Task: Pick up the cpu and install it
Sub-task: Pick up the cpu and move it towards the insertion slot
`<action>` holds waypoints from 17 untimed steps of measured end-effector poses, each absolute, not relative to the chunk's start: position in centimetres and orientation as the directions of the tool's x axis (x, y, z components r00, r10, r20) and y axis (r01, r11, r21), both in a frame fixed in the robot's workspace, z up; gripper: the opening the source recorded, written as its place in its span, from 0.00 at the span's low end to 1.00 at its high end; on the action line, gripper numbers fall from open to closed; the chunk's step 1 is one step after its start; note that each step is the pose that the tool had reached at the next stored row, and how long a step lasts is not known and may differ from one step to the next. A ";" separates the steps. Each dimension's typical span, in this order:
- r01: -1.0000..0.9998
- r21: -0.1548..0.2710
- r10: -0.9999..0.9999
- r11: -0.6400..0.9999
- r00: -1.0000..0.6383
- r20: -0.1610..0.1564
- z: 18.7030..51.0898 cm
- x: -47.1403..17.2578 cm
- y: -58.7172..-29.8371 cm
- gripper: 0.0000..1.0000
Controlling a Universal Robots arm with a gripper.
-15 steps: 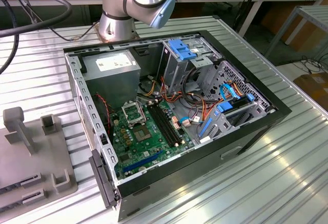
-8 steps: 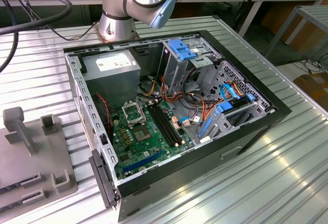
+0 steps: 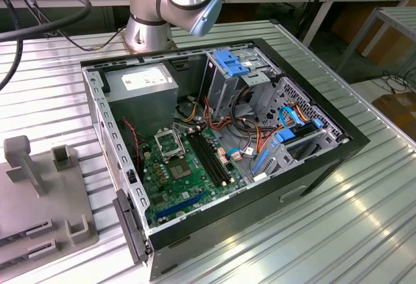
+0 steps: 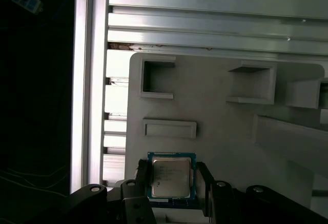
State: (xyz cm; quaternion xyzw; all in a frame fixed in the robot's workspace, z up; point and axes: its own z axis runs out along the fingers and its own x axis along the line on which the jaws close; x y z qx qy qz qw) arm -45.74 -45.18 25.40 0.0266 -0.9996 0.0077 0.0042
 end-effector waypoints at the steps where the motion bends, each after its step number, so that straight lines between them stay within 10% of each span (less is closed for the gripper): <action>1: -0.053 -0.015 -0.053 0.998 -0.999 0.009 25.4 -45.7 -45.2 0.47; 17: -0.053 -0.015 -0.053 0.998 -0.999 0.009 25.8 -45.7 -45.2 0.47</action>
